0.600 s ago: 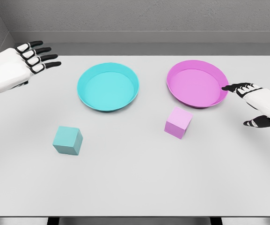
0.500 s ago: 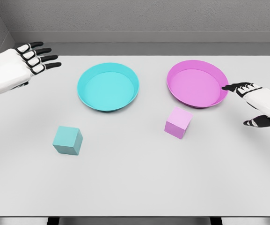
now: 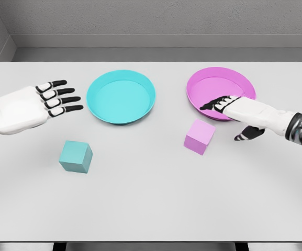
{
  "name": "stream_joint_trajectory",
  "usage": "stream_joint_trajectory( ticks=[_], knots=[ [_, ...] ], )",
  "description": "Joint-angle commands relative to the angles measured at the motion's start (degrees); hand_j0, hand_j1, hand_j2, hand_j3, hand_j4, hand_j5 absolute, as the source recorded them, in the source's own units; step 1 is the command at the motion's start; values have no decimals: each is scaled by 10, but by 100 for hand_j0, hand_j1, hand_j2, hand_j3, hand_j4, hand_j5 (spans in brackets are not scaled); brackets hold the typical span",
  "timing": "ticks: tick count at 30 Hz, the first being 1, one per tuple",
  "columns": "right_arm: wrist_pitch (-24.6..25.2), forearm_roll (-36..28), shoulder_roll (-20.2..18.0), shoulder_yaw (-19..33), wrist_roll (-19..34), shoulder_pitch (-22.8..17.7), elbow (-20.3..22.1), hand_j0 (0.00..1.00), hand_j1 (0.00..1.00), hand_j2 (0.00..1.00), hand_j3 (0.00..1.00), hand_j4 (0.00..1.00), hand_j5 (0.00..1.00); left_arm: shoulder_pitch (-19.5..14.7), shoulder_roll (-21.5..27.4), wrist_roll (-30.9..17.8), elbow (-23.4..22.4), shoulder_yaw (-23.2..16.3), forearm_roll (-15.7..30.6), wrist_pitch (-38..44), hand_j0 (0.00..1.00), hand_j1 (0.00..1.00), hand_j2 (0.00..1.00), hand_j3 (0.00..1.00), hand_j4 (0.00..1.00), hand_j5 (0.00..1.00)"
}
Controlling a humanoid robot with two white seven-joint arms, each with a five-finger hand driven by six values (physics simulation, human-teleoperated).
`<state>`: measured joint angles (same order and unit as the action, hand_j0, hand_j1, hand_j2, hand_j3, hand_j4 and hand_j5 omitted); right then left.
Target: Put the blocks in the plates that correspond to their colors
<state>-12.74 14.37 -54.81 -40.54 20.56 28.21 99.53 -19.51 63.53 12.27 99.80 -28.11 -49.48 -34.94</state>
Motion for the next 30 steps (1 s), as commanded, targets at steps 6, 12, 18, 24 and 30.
stream_joint_trajectory(
  ticks=[6,12,18,24,30],
  knots=[
    [-19,0,28,-36,48,54,8,100,100,100,100,100,100,23,-21,-103,16,-20,4,-1,100,100,100,100,100,100],
    [-44,14,36,-36,136,74,8,100,100,100,100,100,100,23,-45,-133,18,-26,4,-1,100,100,100,100,100,100],
    [-63,44,56,-36,144,98,8,100,100,100,100,100,100,23,-60,-142,19,-37,4,-1,100,100,100,100,100,100],
    [-63,44,67,-39,144,115,7,100,100,100,100,100,100,33,-81,-179,20,-42,4,-1,100,100,100,100,100,100],
    [-63,45,73,-82,144,115,3,100,100,100,100,100,100,33,-76,-204,20,-42,2,-1,100,100,100,100,100,100]
  ],
)
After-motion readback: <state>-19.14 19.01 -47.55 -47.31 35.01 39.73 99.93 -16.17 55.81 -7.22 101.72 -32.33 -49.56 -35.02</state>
